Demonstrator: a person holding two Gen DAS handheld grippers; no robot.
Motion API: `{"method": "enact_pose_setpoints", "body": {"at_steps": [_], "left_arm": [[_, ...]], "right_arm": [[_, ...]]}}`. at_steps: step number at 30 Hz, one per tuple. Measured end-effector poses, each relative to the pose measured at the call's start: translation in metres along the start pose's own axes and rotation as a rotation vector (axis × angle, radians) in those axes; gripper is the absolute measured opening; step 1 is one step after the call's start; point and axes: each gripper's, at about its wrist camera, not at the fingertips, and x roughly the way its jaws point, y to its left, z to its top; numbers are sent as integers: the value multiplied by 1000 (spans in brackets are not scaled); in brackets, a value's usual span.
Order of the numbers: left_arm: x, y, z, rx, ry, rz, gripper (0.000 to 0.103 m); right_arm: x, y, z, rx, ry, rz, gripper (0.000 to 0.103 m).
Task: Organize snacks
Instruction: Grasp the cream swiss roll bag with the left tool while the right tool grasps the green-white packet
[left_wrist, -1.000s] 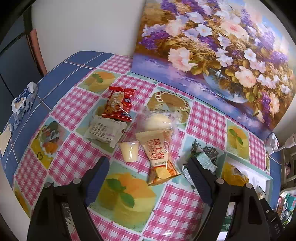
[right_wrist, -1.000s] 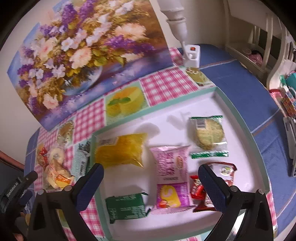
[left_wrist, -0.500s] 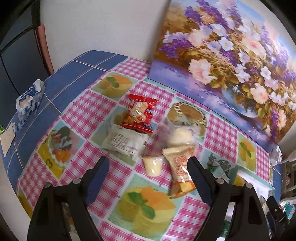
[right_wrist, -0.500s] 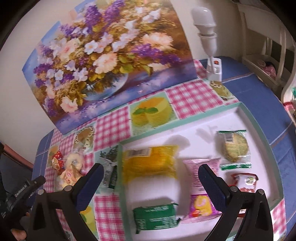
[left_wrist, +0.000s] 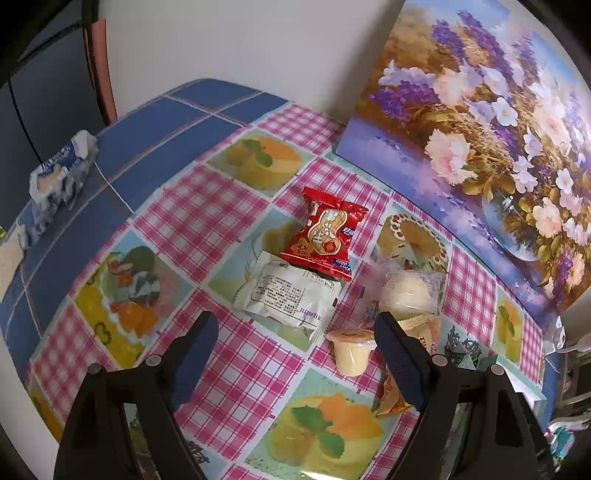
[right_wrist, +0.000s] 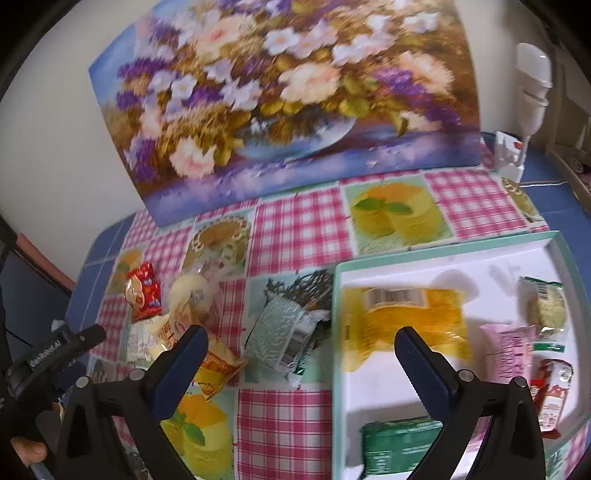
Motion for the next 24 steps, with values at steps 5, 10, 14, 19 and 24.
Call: {"method": "enact_pose_setpoints", "body": {"at_steps": [5, 10, 14, 19, 24], "left_arm": [[8, -5, 1, -10, 41, -57, 87], [14, -23, 1, 13, 62, -133, 87], [21, -43, -4, 75, 85, -151, 86], [26, -69, -11, 157, 101, -168, 86], [35, -88, -17, 208, 127, -172, 75]], "right_arm": [[17, 12, -2, -15, 40, 10, 92], [31, 21, -1, -33, 68, 5, 78], [45, 25, -1, -42, 94, -6, 74], [59, 25, 0, -41, 118, -30, 73], [68, 27, 0, -61, 122, -55, 73]]}}
